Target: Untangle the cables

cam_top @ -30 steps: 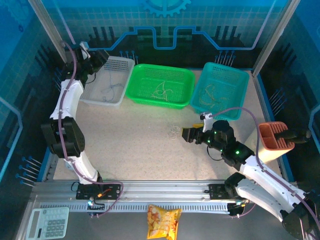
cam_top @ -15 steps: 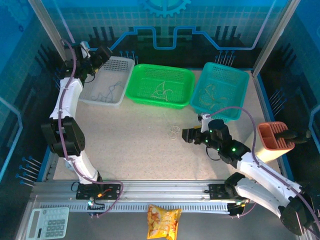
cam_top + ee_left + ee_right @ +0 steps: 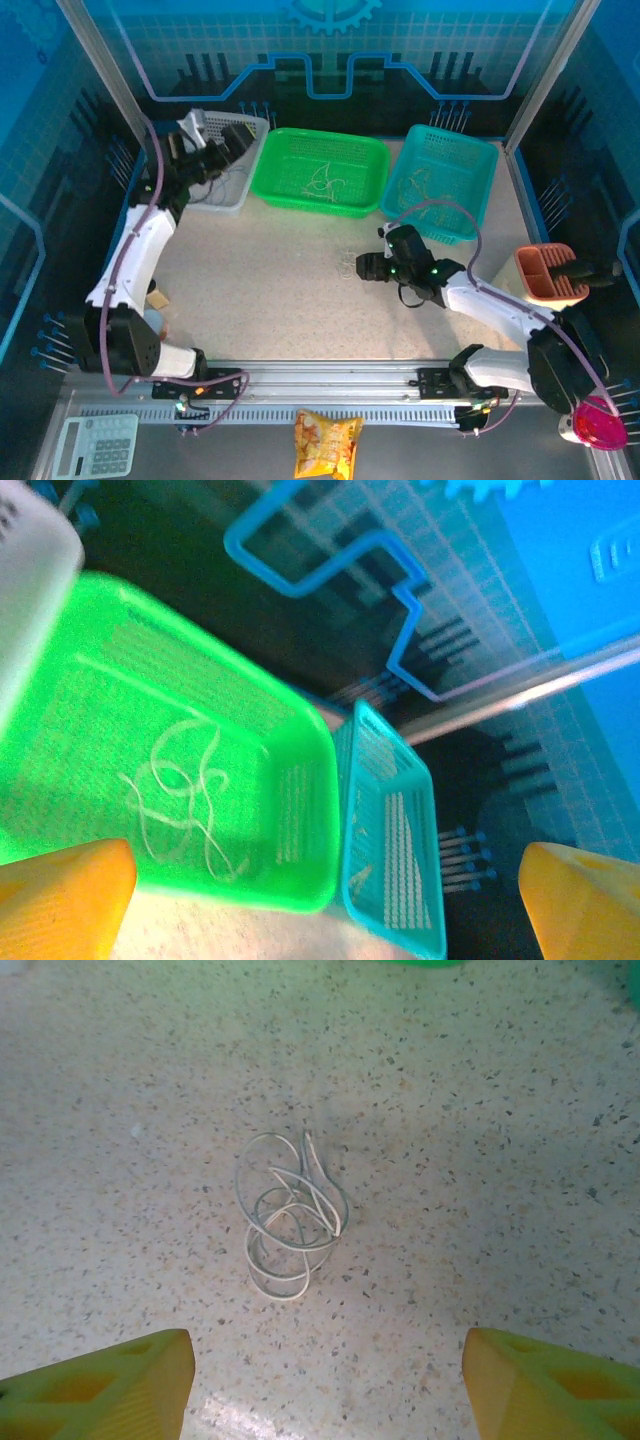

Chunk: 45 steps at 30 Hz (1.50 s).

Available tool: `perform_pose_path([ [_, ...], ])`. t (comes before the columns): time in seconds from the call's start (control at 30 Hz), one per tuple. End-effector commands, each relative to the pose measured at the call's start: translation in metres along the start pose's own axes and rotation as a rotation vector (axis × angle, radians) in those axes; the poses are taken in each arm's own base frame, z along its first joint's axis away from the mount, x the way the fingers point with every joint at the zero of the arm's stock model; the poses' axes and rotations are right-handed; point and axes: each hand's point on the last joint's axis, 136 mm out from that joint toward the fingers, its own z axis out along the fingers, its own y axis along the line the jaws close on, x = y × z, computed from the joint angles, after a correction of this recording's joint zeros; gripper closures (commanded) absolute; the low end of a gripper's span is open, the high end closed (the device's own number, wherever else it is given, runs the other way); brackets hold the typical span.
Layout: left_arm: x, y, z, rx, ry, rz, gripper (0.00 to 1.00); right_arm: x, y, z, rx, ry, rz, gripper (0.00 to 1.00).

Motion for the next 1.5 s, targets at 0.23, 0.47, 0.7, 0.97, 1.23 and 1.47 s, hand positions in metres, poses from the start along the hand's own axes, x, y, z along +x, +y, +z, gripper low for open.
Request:
perform_pose_path([
  [0.23, 0.066, 0.003, -0.021, 0.066, 0.056, -0.101, 0.01, -0.012, 0.010, 0.038, 0.027, 0.039, -0.051, 0.36],
  [0.47, 0.074, -0.001, -0.025, 0.079, 0.076, -0.107, 0.01, -0.009, 0.007, 0.064, 0.057, 0.084, -0.074, 0.45],
  [0.7, 0.075, -0.006, -0.025, 0.088, 0.076, -0.103, 0.01, -0.005, -0.003, 0.084, 0.087, 0.117, -0.065, 0.53],
  [0.97, 0.079, -0.011, -0.025, 0.097, 0.086, -0.097, 0.01, -0.007, 0.008, 0.084, 0.029, 0.124, -0.070, 1.00],
  [1.23, 0.083, -0.023, -0.029, 0.130, 0.104, -0.094, 0.01, -0.044, 0.042, 0.013, -0.133, -0.045, -0.066, 1.00],
  [1.47, 0.092, -0.045, -0.029, 0.206, 0.141, -0.118, 0.01, -0.085, 0.074, -0.065, -0.299, -0.247, -0.078, 1.00],
])
